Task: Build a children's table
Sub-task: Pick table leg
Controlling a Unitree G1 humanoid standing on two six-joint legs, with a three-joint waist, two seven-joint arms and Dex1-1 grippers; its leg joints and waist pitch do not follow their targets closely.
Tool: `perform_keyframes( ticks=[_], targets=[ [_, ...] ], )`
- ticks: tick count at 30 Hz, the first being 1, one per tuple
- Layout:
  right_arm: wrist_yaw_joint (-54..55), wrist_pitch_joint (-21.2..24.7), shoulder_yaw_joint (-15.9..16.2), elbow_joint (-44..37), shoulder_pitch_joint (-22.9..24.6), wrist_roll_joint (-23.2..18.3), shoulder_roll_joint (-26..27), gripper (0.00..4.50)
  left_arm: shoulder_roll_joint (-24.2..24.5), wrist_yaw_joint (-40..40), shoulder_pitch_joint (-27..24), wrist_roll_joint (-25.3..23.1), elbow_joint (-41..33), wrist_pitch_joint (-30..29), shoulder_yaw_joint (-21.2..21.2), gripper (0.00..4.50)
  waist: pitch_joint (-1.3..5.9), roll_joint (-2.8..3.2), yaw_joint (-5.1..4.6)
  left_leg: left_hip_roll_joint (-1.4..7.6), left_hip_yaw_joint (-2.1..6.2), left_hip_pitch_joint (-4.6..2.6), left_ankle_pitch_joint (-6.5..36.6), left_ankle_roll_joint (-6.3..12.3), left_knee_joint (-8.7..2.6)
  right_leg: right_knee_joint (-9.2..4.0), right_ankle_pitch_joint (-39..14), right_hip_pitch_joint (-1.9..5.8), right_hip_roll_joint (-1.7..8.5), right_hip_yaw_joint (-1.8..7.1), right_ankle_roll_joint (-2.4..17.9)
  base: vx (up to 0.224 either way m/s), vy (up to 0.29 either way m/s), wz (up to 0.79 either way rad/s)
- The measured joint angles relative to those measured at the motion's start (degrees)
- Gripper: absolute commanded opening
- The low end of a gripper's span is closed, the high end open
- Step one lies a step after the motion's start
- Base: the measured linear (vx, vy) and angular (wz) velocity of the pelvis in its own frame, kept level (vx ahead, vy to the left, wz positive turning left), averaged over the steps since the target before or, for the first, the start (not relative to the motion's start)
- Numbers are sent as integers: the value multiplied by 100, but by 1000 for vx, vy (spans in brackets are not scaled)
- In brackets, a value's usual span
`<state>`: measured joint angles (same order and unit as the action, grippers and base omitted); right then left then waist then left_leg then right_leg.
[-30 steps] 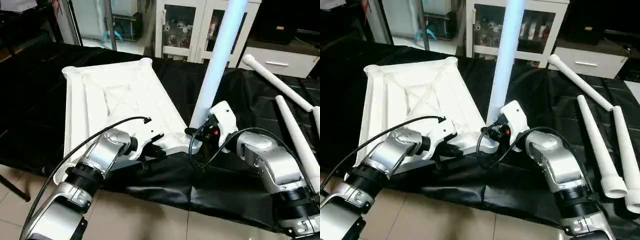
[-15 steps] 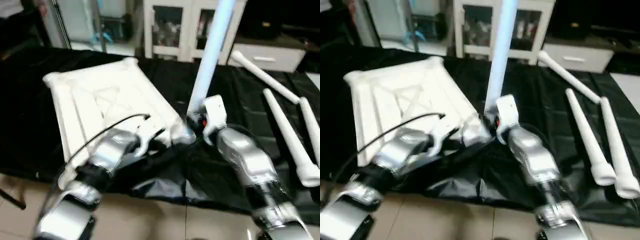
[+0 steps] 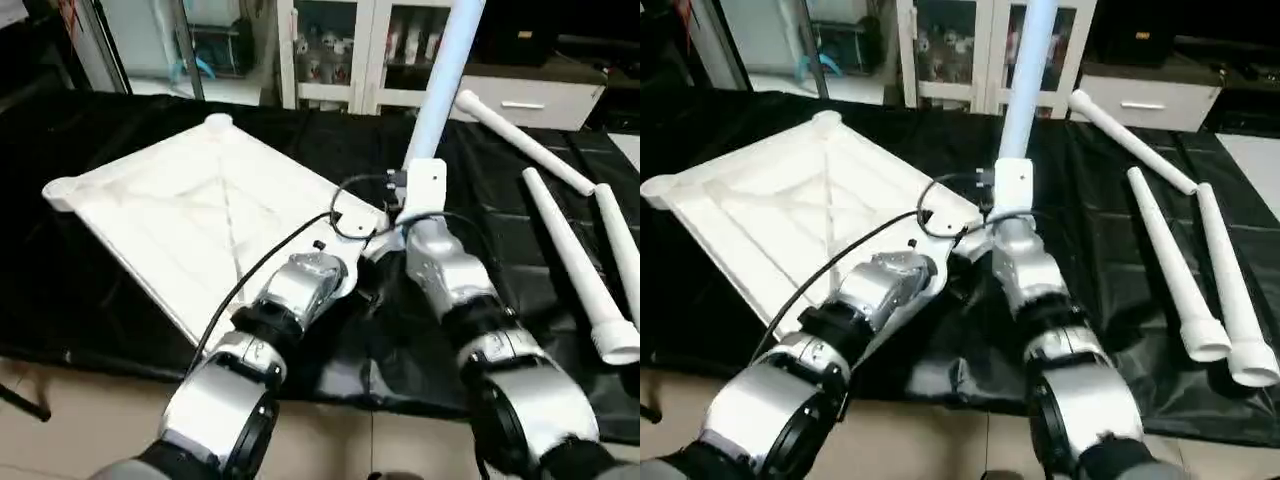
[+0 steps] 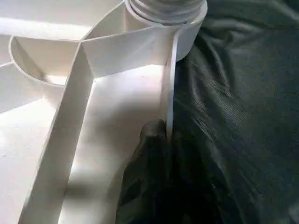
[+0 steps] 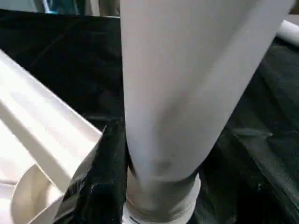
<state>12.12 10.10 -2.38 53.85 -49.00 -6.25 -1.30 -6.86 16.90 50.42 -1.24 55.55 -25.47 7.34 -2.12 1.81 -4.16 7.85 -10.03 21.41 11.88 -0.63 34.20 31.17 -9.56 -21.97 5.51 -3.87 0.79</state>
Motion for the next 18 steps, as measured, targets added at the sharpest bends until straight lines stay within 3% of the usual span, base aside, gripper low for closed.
perform_keyframes(
  ticks=[11, 12, 18],
  targets=[
    [-147, -585, -119, 490, -146, 3, 31, 186, 9, -87, 126, 38, 250, 198, -58, 0, 1, -10, 8, 4, -2, -10, 4, 5, -4, 15, 11, 0, -2, -2, 17, 0, 0, 0],
    [-256, -662, -143, 532, -146, 2, 17, 242, 19, -88, 150, 37, 294, 218, -73, 0, -2, -13, -1, 4, -3, -10, 4, 5, -4, 14, 10, -1, -2, -1, 15, 0, 0, 0],
    [-578, -785, -169, 653, -30, -34, 25, 300, 107, -112, 181, 33, 320, 353, -75, 0, -17, 1, -32, 5, -4, 31, 4, 5, -4, 15, 9, -49, -2, -1, 11, 0, 0, 0]
  ],
)
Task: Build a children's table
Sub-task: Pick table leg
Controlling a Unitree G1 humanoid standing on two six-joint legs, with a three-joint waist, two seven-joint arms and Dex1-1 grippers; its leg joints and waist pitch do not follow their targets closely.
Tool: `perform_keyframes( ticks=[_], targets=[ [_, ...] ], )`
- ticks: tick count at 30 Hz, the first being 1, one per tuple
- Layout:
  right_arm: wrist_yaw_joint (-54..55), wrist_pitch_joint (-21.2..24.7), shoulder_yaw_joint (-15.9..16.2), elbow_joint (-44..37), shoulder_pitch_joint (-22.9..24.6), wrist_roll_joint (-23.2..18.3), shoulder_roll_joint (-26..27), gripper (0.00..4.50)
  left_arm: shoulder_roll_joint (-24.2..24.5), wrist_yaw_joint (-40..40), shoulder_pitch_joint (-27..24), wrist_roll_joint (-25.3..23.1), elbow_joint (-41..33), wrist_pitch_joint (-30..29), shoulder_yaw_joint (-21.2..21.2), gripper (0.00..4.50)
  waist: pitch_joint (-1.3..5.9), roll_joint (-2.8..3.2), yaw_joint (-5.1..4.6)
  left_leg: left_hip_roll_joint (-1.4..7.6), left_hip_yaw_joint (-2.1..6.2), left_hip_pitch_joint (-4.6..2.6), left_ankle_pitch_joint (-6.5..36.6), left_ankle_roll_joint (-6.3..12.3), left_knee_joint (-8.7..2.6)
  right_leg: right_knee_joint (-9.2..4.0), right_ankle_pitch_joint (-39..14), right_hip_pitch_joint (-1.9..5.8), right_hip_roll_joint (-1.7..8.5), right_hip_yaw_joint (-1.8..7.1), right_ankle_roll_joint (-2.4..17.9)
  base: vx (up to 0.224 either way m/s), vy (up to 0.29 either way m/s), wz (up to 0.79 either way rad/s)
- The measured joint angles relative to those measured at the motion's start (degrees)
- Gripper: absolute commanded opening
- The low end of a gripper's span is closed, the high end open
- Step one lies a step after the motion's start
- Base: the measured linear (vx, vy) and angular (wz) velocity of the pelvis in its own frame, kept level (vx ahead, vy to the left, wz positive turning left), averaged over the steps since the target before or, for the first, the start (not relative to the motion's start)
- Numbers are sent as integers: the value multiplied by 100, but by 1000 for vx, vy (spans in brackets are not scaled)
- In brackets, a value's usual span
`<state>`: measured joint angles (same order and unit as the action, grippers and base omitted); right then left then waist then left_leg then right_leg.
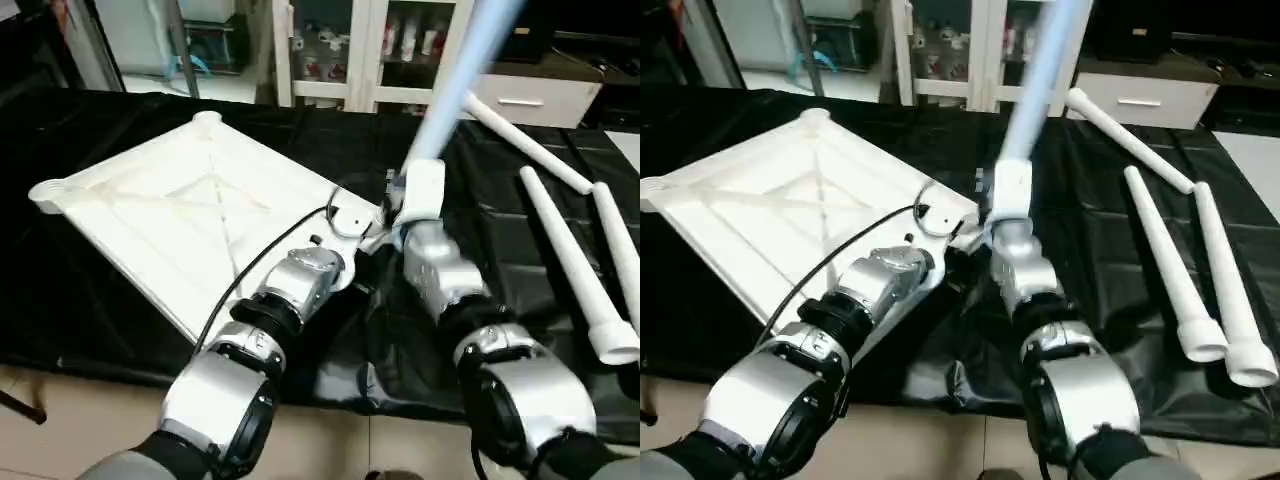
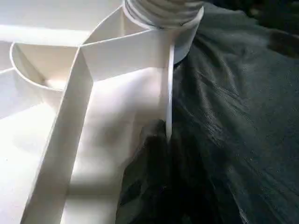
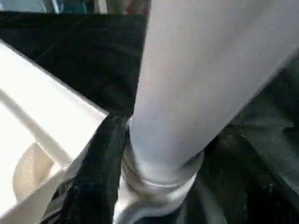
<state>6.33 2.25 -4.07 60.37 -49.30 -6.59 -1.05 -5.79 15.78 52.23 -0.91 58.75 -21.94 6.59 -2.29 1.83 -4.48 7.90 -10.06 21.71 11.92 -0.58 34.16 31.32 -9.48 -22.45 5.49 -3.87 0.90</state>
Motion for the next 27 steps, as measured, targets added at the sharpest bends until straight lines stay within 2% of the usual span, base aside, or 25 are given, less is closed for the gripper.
perform_keyframes(
  ticks=[3, 4, 7, 8, 10, 16, 23, 27],
  targets=[
    [-160, 43, -1, -79, 45, -2, -38, 318, 43, 1, 26, 0, -1, 92, -4, 0, 0, -1, 19, 2, -9, 48, -5, 6, 3, 0, 100, -53, 2, -1, 43, 0, 0, 0],
    [-195, 57, 1, -119, 64, -2, -37, 342, 62, 1, 27, 0, -1, 105, -10, 0, 0, -1, 21, 5, -15, 48, -6, 7, 4, 1, 112, -57, 2, -1, 44, 0, 0, 0],
    [-412, 142, 16, -493, 312, 1, -118, 352, 103, 2, 38, -1, -1, 145, -16, 0, -1, -2, 55, 19, -17, 47, -7, 9, 3, 5, 114, -62, 0, -15, 43, 0, 0, 0],
    [-460, 160, 26, -584, 394, 1, -131, 377, 124, 2, 39, -2, -1, 172, -21, 0, -2, 0, 58, 20, -19, 48, -8, 12, 3, 11, 114, -67, 0, -15, 43, 0, 0, 0],
    [-537, 228, 34, -801, 551, 4, -173, 391, 176, 2, 43, -3, -1, 229, -54, 0, -3, 0, 64, 24, -21, 53, -22, 37, 1, 15, 113, -79, -3, -16, 42, 0, 0, 0],
    [-572, 305, 71, -1216, 763, 48, -276, 391, 244, 19, 54, -6, 0, 277, -67, 0, -4, 2, 118, 43, -48, 59, -17, 47, 0, 34, 109, -106, -10, -14, 38, 0, 0, 0],
    [-814, 1107, 338, -2107, 1470, 76, -221, 391, 306, 240, -22, -50, -30, 489, 4, 0, -6, 1, 190, 51, -64, 56, -18, 45, 1, 67, 98, -126, -12, -6, 21, 0, 0, 0],
    [-791, 1273, 449, -2347, 1773, 201, -186, 391, 538, 698, -337, -179, -404, 752, 258, 0, -7, 10, 277, 60, -73, 49, -18, 41, 1, 77, 98, -126, -15, -6, 20, 0, 0, 0]
  ],
)
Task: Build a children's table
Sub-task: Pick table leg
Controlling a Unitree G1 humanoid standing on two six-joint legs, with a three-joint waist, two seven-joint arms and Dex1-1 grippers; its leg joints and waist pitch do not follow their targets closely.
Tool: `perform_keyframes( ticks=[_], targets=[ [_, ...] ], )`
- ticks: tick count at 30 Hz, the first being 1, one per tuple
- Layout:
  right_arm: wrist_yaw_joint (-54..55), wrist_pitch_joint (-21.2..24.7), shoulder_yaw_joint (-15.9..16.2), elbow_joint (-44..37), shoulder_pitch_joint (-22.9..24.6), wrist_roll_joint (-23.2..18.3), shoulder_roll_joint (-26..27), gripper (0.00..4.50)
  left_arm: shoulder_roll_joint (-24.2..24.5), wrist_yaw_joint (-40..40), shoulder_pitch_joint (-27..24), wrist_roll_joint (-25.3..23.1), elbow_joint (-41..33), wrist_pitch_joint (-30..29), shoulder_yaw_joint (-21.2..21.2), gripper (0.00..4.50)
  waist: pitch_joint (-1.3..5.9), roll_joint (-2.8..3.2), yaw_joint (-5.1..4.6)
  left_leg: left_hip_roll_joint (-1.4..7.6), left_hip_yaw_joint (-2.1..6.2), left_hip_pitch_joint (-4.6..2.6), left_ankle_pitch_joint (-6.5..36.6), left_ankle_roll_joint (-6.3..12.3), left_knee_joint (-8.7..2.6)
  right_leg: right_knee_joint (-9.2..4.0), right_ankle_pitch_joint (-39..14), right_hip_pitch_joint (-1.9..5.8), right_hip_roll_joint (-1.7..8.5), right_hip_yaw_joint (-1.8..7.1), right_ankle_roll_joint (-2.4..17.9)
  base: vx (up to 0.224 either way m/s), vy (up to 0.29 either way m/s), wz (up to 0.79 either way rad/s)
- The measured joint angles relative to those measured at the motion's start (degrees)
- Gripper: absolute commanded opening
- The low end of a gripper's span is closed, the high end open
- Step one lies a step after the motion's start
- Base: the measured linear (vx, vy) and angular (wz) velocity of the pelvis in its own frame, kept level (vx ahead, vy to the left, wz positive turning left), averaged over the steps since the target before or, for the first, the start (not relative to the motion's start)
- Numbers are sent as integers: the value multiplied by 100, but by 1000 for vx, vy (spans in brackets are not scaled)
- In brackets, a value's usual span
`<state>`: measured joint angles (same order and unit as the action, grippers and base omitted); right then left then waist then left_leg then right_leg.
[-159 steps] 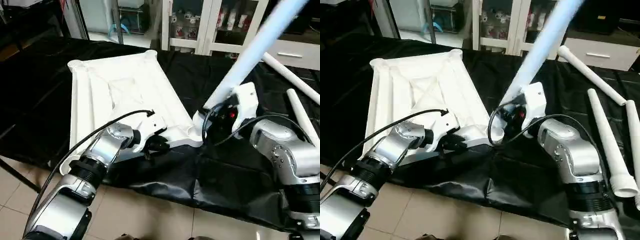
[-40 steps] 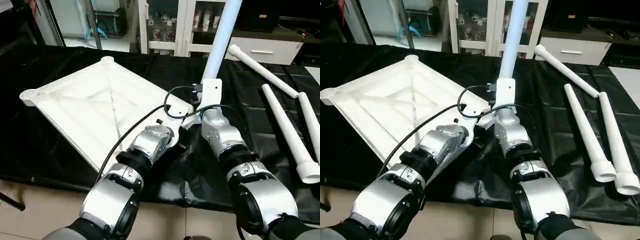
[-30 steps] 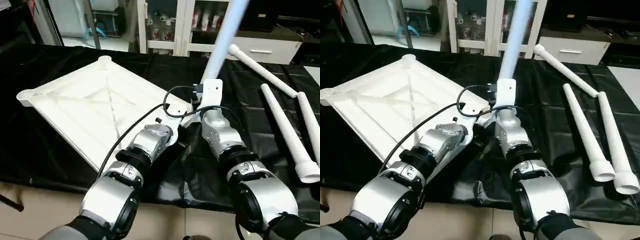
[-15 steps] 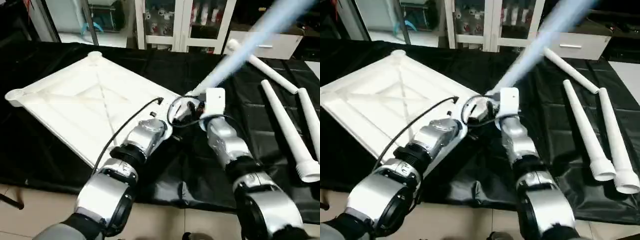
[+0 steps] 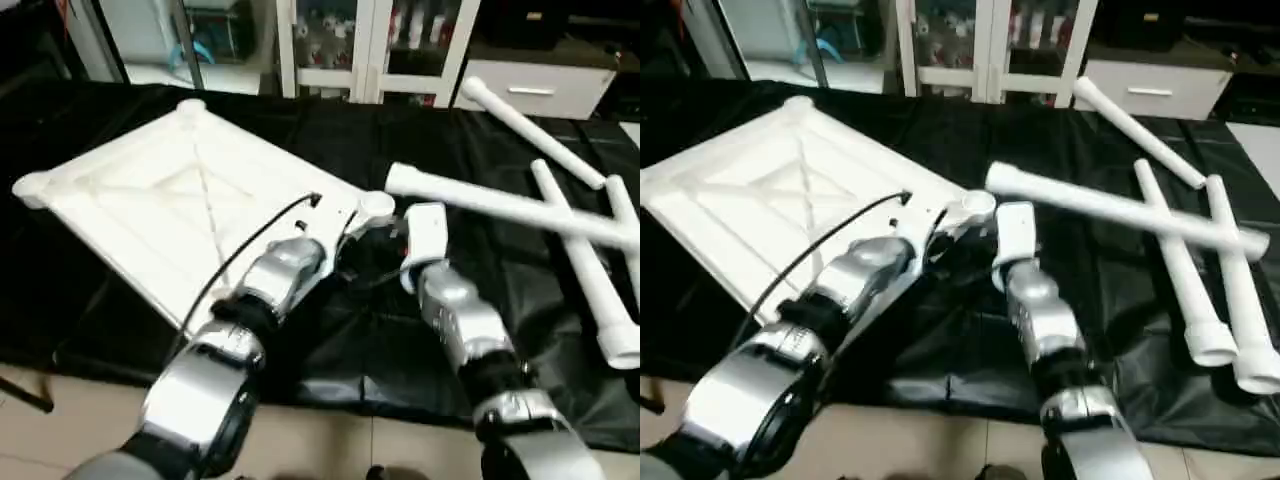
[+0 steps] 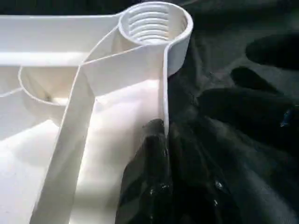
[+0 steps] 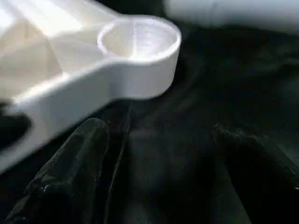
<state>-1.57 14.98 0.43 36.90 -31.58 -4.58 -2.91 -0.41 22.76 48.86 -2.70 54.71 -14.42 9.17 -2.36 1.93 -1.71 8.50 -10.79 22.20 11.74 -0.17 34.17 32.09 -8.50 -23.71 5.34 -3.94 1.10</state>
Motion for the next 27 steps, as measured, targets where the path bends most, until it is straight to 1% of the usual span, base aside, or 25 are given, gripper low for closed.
perform_keyframes(
  ticks=[1, 2, 3, 5, 6, 8, 9, 10, 11, 12, 13, 14, 15, 17, 20, 22, 23, 27],
  targets=[
    [7, 30, 0, -36, 14, 12, -3, 391, 62, 134, -61, -49, -68, 60, 57, 0, -1, 2, 38, 5, -12, -5, 8, -14, 0, 2, 1, 1, 0, 2, 0, 0, 0, 0],
    [13, 66, 1, -90, 14, 34, -4, 391, 123, 251, -125, -105, -132, 152, 150, 0, -1, 7, 54, 9, -20, -9, 12, -23, 0, 2, 1, 4, 0, 3, 1, 0, 0, 0],
    [31, 97, -2, -176, 11, 51, -8, 391, 283, 522, -319, -207, -326, 460, 376, 0, 3, 16, 60, 16, -34, -14, 16, -31, 0, 2, 1, 5, 1, 6, 0, 0, 0, 0],
    [20, 191, 10, -336, 23, 50, -57, 391, 739, 1187, -768, -331, -758, 1372, 764, 0, 3, 39, 78, 22, -37, -18, 17, -32, -1, 3, -1, 7, 0, 6, -2, 0, 0, 0],
    [-35, 256, 61, -380, 82, 34, 16, 391, 976, 1415, -870, -397, -832, 1729, 826, 0, -3, 29, 68, 38, -43, -13, 11, -42, -2, 5, -1, 3, -9, 1, -3, 0, 0, 0],
    [-63, 366, 168, -406, 269, -2, 71, 391, 1263, 1737, -1158, -375, -1115, 2229, 892, 0, -9, 44, 68, 41, -50, -9, 1, -62, -6, 7, -2, -4, -9, 3, -4, 0, 0, 0],
    [-63, 342, 216, -473, 314, 56, 60, 391, 1411, 1815, -1314, -337, -1281, 2669, 900, 0, -16, 47, 83, 41, -56, -1, 1, -62, -7, 9, -2, -15, -8, 4, -4, 0, 0, 0],
    [4, 346, 172, -472, 307, 63, 35, 391, 1557, 2152, -1418, -252, -1482, 3140, 973, 0, -17, 38, 109, 41, -55, 0, 1, -61, -7, 9, -2, -13, -8, 2, -4, 0, 0, 0],
    [107, 352, 45, -456, 273, 70, -60, 391, 1570, 2576, -1517, -237, -1737, 3547, 1192, 0, -17, 46, 190, 36, -60, -1, 2, -61, -7, 3, -2, -7, 1, 4, -3, 0, 0, 0],
    [215, 351, -111, -462, 190, 77, -154, 391, 1531, 2897, -1660, -221, -1945, 3943, 1487, 0, -21, 55, 256, 37, -96, -2, 2, -61, -7, 5, -3, -8, 12, 19, -1, 0, 0, 0],
    [252, 344, -156, -475, 132, 78, -177, 391, 1474, 3014, -1748, -225, -1967, 4093, 1635, 0, -23, 51, 275, 37, -115, -5, 3, -60, -7, 9, -2, -11, 13, 32, 0, 0, 0, 0],
    [267, 343, -191, -489, 83, 78, -173, 391, 1437, 3064, -1806, -253, -1964, 4225, 1753, 0, -29, 42, 271, 37, -125, -8, 2, -59, -5, 14, 0, -14, 13, 42, 2, 0, 0, 0],
    [275, 344, -201, -534, 81, 78, -151, 391, 1471, 3045, -1821, -290, -1961, 4482, 1812, 0, -36, 31, 259, 40, -126, -9, 0, -61, -3, 19, 4, -18, 12, 42, 1, 0, 0, 0],
    [285, 353, -204, -538, 136, 78, -129, 391, 1587, 2918, -1746, -336, -1951, 4742, 1753, 0, -35, 32, 225, 42, -126, -23, -6, -71, -3, 34, 5, -17, 12, 43, 0, 0, 0, 0],
    [301, 426, -214, -538, 266, 77, -129, 391, 1628, 2576, -1596, -372, -1838, 4901, 1402, 0, -46, 54, 193, 46, -125, -36, -17, -90, -3, 67, 2, -22, 10, 45, -4, 0, 0, 0],
    [335, 461, -216, -539, 267, 77, -124, 391, 1546, 2454, -1586, -275, -1790, 4774, 1166, 0, -51, 62, 193, 47, -124, -37, -24, -101, -3, 89, -3, -32, 10, 47, -12, 0, 0, 0],
    [359, 461, -218, -546, 267, 77, -119, 391, 1519, 2433, -1586, -222, -1788, 4727, 1123, 0, -51, 62, 193, 51, -122, -38, -25, -104, -3, 92, -4, -33, 6, 46, -14, 0, 0, 0],
    [363, 473, -232, -716, 284, 79, -102, 391, 1163, 2095, -1672, 308, -1899, 4197, 803, 0, -51, 62, 198, 66, -122, -39, -33, -115, -3, 99, -6, -35, -5, 40, -17, 0, 0, 0]
  ],
)
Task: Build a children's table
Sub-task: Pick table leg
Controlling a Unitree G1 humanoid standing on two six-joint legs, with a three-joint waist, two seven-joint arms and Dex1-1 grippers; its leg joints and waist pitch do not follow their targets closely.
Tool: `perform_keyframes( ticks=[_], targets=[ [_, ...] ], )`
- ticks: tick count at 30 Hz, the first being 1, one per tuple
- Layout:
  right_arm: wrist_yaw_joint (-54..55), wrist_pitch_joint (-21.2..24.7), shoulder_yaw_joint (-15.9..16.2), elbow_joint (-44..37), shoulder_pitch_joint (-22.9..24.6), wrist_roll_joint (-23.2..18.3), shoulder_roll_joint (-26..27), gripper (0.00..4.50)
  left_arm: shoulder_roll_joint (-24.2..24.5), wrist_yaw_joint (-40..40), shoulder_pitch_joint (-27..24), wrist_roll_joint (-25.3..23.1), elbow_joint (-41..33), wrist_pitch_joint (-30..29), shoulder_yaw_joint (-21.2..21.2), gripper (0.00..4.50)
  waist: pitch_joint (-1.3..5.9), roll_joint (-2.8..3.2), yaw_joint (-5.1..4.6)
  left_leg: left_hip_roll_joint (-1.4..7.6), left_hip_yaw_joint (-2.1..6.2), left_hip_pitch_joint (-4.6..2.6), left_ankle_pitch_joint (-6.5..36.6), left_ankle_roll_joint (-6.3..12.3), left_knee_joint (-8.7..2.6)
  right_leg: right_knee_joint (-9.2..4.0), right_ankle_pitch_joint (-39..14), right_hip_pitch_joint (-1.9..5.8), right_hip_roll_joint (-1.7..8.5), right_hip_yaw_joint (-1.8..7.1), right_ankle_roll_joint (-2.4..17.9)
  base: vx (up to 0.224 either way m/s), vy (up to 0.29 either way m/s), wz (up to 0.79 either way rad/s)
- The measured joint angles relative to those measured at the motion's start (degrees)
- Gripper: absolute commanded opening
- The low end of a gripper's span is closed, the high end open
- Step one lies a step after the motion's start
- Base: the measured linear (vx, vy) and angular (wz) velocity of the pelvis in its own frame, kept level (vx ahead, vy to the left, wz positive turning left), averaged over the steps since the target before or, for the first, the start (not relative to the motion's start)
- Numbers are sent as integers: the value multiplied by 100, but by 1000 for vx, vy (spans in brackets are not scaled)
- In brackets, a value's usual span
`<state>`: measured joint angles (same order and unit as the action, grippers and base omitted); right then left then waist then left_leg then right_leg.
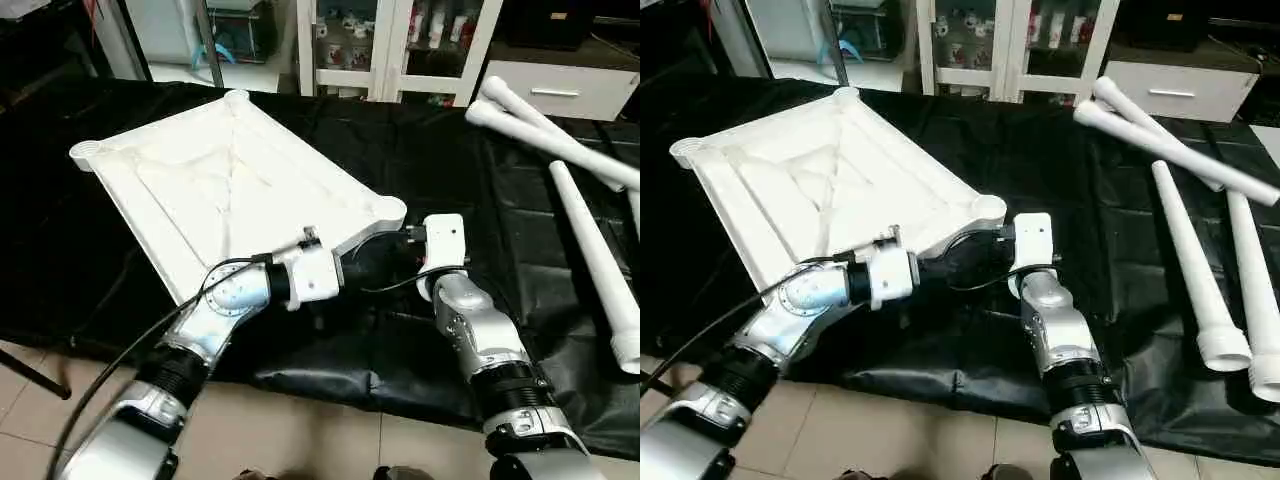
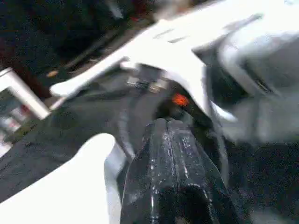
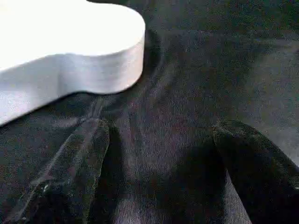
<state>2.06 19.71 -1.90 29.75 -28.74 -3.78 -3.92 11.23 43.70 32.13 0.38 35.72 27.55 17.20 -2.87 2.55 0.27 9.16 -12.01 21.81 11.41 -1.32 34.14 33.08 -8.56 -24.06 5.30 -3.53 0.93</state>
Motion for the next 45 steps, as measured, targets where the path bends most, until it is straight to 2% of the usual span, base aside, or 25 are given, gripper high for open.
perform_keyframes(
  ticks=[2, 3, 4, 7, 10, 11, 12, 18, 22, 25, 27, 30, 32, 35, 37, 39, 42, 45],
  targets=[
    [-8, 2, 1, -59, 1, -3, 4, 391, -66, -253, 9, 45, -20, -287, -85, 0, 0, 0, -5, 2, 0, -1, 0, 0, 0, 0, 0, 1, -1, -1, 0, 0, 0, 0],
    [-21, 4, 1, -133, 27, -6, -7, 391, -62, -492, 53, -17, 7, -622, -128, 0, 0, -1, -4, 4, 0, 0, -1, 0, 0, 1, 0, 0, -2, -2, 0, 0, 0, 0],
    [-39, 5, -2, -247, 70, -11, -16, 394, -52, -699, 110, -94, 61, -972, -193, 33, 0, -1, -2, 5, 0, 0, -1, 0, 1, 1, 0, 0, -2, -3, 0, 0, 0, 0],
    [-134, 5, -35, -571, 179, -45, -75, 394, 61, -1073, 160, -173, 145, -2078, -548, 46, 0, 0, -13, 6, 0, -2, -2, 0, 1, 1, -1, 1, -4, -3, -1, 0, 0, 0],
    [-159, 5, -108, -833, 218, -81, -139, 394, 162, -1250, -28, -158, -31, -2791, -657, 60, 0, 0, 5, 6, 0, 2, -1, 0, 1, -3, -2, 1, -4, -4, -2, 0, 0, 0],
    [-186, 5, -121, -908, 220, -88, -148, 394, 170, -1283, -88, -130, -83, -2971, -681, 83, 0, 0, 6, 5, 0, 5, -1, 1, 1, -3, -2, 0, -4, -5, -2, 0, 0, 0],
    [-226, 11, -129, -1000, 221, -117, -155, 394, 232, -1243, -263, -4, -427, -3360, -725, 86, 0, 0, 9, 6, 0, 7, -1, 1, 1, -3, -2, -3, -3, -6, -2, 0, 0, 0],
    [-279, 107, -264, -1302, 238, -236, -243, 394, 714, -602, -885, 250, -2054, -4819, -672, 133, 2, 2, 52, 9, 2, 7, -1, 1, 6, -1, -3, 2, -3, -10, -2, 0, 0, 0],
    [-368, 114, -327, -1322, 255, -262, -322, 394, 1177, -138, -1271, 317, -2904, -5386, -433, 167, 7, 7, 60, 9, 3, -4, -2, 0, 7, 2, -4, 11, -3, -10, -5, 0, 0, 0],
    [-382, 111, -346, -1192, 217, -260, -380, 394, 1369, 14, -1498, 391, -3368, -5752, -314, 183, 14, -17, 75, 8, 3, -32, -2, -2, 8, 8, -11, 32, -3, -8, -16, 0, 0, 0],
    [-411, 107, -342, -1019, 143, -264, -366, 394, 1610, 45, -1771, 406, -3848, -6077, -297, 197, 23, -89, 64, 10, 1, -48, -3, -7, 5, 20, -20, 38, -3, -3, -32, 0, 0, 0],
    [-479, 106, -385, -826, 27, -263, -452, 394, 1909, 37, -2103, 279, -4229, -6025, -344, 218, 51, -186, 36, 16, 2, -65, -4, -11, 0, 24, -44, 49, -10, -4, -70, 0, 0, 0],
    [-539, 95, -381, -808, -73, -265, -454, 394, 2045, -5, -2180, 175, -4217, -5750, -355, 232, 54, -219, -12, 16, 3, -81, -6, -16, -2, 29, -51, 60, -12, -1, -83, 0, 0, 0],
    [-605, 89, -380, -776, -81, -265, -461, 394, 2175, -217, -2201, -6, -4081, -5309, -414, 241, 53, -314, -20, 17, 25, -96, -13, -29, -2, 50, -57, 62, -19, -6, -92, 0, 0, 0],
    [-631, 85, -377, -689, -83, -265, -466, 394, 2229, -754, -2015, -307, -3643, -4871, -485, 247, 50, -354, -24, 15, 54, -98, -15, -34, -2, 50, -58, 60, -28, -15, -95, 0, 0, 0],
    [-639, 76, -377, -642, -83, -265, -478, 394, 2255, -1323, -1862, -508, -2982, -4499, -878, 247, 25, -391, -46, 15, 77, -70, -19, -41, -2, 46, -59, 24, -34, -25, -96, -56, -16, -8],
    [-728, 62, -377, -617, -82, -265, -519, 394, 2074, -1863, -1653, -528, -2813, -4405, -1251, 247, 9, -406, -13, 18, 100, -57, -51, -86, 2, 45, -55, 10, -38, -34, -93, -19, -5, -3],
    [-1077, 71, -256, -967, -22, -304, -569, 394, 2056, -1748, -1480, -348, -3032, -4256, -1487, 247, 6, -386, 17, 14, 91, -64, -51, -86, 6, 43, -54, 17, -36, -22, -90, 0, 0, 0]
  ],
)
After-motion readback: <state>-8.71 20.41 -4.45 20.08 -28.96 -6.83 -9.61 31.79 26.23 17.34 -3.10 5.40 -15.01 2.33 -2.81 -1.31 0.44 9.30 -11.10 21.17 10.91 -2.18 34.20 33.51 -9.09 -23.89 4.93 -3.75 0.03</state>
